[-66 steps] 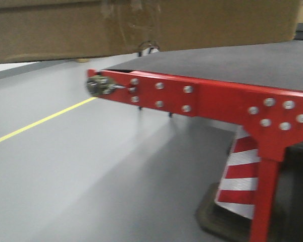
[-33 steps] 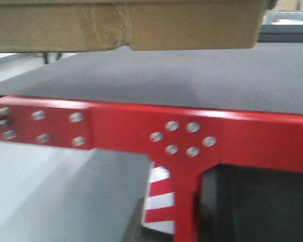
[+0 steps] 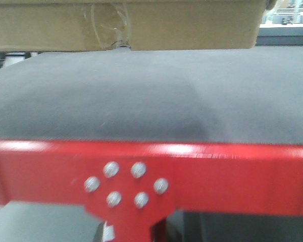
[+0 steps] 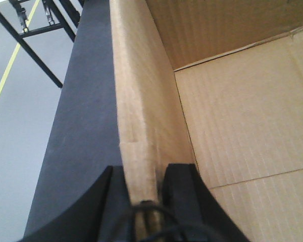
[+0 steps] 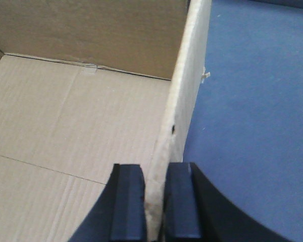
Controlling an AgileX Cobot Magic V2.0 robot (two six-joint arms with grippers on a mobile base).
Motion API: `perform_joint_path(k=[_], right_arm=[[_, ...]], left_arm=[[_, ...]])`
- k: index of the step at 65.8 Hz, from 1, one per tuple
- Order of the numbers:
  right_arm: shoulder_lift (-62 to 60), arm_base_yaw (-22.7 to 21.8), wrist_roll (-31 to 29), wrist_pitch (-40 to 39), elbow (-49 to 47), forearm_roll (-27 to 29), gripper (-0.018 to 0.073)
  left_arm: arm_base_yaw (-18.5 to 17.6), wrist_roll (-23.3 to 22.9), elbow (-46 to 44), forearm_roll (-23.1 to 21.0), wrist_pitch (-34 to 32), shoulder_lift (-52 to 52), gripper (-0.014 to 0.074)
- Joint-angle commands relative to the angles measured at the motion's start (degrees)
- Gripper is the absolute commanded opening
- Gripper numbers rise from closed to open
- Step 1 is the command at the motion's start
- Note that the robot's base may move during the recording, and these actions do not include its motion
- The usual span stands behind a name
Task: Grab carton from right shelf to conveyor
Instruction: 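Carry the carton over the red-framed conveyor belt while driving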
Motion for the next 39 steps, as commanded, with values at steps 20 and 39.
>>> perform_joint_path(k=[20,39], right_arm=[[-1.16,-0.36,-0.77,-1.77,-0.38,-2.52,-0.0057],[-1.16,-0.36,-0.77,-1.77,-0.38,-2.52,-0.0057]], left_arm=[[0.41,0.67,-0.11,6.75,2.11,-0.57,-0.002],[0.41,0.67,-0.11,6.75,2.11,-0.57,-0.002]])
